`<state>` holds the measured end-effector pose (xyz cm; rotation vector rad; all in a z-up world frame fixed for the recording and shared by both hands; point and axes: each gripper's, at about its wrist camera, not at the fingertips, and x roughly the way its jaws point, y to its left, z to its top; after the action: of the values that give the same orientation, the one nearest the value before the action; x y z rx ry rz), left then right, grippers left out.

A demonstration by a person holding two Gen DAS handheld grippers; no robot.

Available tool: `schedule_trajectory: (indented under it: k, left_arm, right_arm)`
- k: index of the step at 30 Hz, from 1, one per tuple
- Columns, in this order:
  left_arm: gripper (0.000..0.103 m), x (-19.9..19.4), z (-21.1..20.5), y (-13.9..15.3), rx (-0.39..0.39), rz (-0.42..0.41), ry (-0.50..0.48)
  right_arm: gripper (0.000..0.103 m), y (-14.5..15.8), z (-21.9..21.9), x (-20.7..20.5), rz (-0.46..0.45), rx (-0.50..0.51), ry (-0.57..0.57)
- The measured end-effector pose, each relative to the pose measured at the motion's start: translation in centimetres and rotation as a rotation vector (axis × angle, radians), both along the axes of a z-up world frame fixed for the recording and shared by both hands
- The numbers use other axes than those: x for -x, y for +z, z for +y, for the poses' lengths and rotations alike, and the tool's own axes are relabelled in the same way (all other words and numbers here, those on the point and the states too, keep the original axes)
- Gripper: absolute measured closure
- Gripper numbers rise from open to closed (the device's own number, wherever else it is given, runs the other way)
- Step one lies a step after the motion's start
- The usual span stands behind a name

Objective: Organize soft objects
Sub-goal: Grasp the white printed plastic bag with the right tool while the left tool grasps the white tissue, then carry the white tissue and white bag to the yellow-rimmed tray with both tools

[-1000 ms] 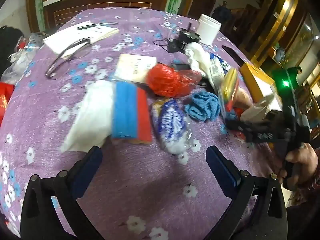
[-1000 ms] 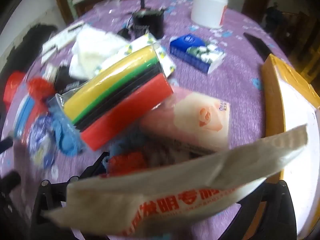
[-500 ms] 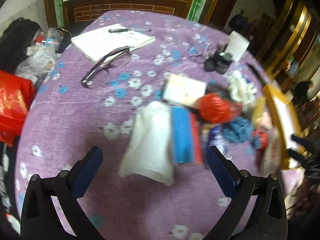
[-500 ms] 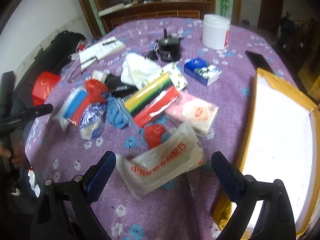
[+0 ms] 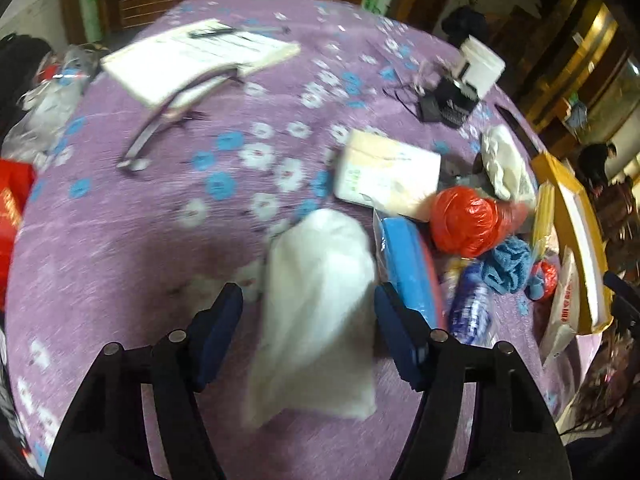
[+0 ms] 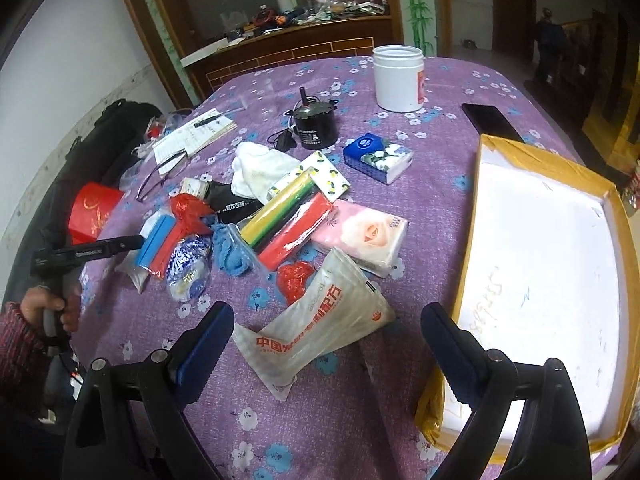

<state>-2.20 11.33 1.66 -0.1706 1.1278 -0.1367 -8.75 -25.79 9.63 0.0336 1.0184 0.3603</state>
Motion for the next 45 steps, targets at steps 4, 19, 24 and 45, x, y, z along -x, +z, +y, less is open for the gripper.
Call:
schedule_trajectory:
  k: [4, 19, 24, 45]
  left_arm:
    - [0.054, -1.3, -1.9, 0.0, -0.086, -0.03, -0.024]
    - [0.086, 3.5, -1.0, 3.1, -0.02, -0.125, 0.0]
    - [0.086, 4.6, -1.4, 4.3, -0.008, -0.149, -0.024]
    - [0.086, 3.7, -7.1, 7.6, 0.017, -0.209, -0.187]
  right_arm:
    - [0.008, -0.2, -0.2, 0.4, 0.0, -0.006, -0.009]
    - [0.029, -3.2, 1.2, -0.5, 0.152, -0.136, -0.005]
    - [0.034, -5.9, 1.0, -2.2, 0.288, -0.171, -0.107]
    - [0.072, -2.0, 0.6, -0.3, 0.136, -0.276, -0.033]
